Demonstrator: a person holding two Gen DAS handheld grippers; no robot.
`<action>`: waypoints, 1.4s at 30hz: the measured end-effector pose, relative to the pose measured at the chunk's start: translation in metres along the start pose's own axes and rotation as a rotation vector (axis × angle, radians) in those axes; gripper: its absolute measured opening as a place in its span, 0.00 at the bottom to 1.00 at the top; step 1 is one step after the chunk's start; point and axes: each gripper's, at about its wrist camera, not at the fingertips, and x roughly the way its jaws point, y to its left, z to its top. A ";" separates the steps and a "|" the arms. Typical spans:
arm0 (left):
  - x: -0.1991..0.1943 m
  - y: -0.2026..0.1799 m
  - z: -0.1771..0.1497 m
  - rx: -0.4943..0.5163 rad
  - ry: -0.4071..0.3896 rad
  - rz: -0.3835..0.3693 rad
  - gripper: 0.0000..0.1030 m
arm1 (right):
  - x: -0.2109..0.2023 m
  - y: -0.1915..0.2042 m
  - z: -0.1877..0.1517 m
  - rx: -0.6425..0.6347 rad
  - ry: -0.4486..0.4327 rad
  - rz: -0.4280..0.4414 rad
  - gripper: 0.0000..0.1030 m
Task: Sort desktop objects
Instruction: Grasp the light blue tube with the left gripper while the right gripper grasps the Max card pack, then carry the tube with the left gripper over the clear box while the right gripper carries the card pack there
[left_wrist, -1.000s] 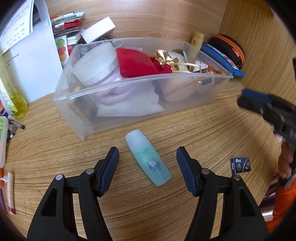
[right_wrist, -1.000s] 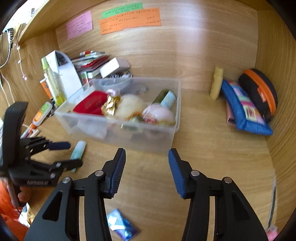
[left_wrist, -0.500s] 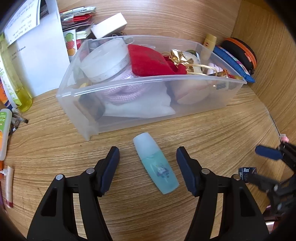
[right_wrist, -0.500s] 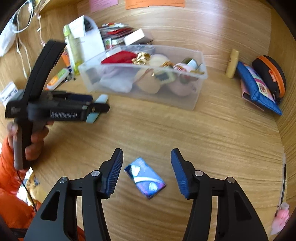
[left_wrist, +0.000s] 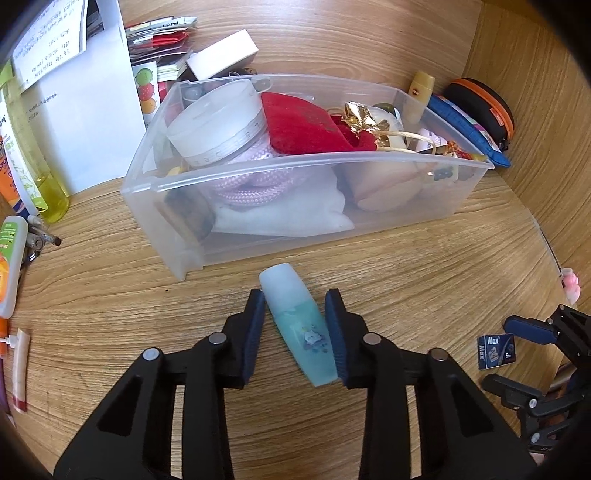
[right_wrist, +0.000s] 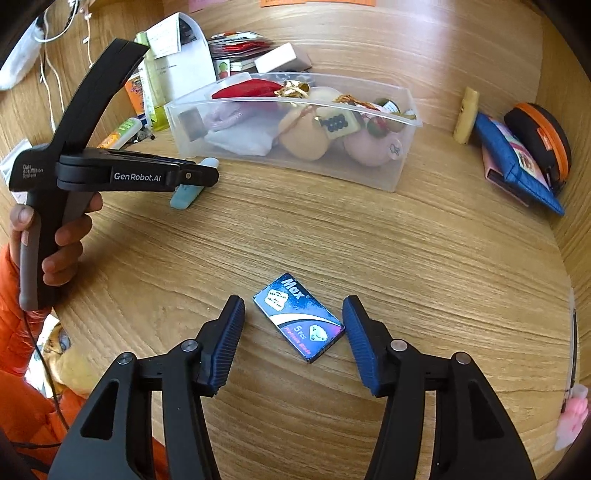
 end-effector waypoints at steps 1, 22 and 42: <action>0.000 0.000 0.000 0.002 0.000 -0.001 0.29 | 0.001 0.003 0.000 -0.013 -0.008 -0.005 0.50; -0.017 0.005 -0.007 -0.035 -0.056 -0.010 0.24 | 0.004 -0.001 0.026 0.014 -0.029 0.043 0.27; -0.069 -0.006 0.021 0.017 -0.228 0.019 0.24 | -0.027 -0.010 0.085 -0.037 -0.187 -0.007 0.23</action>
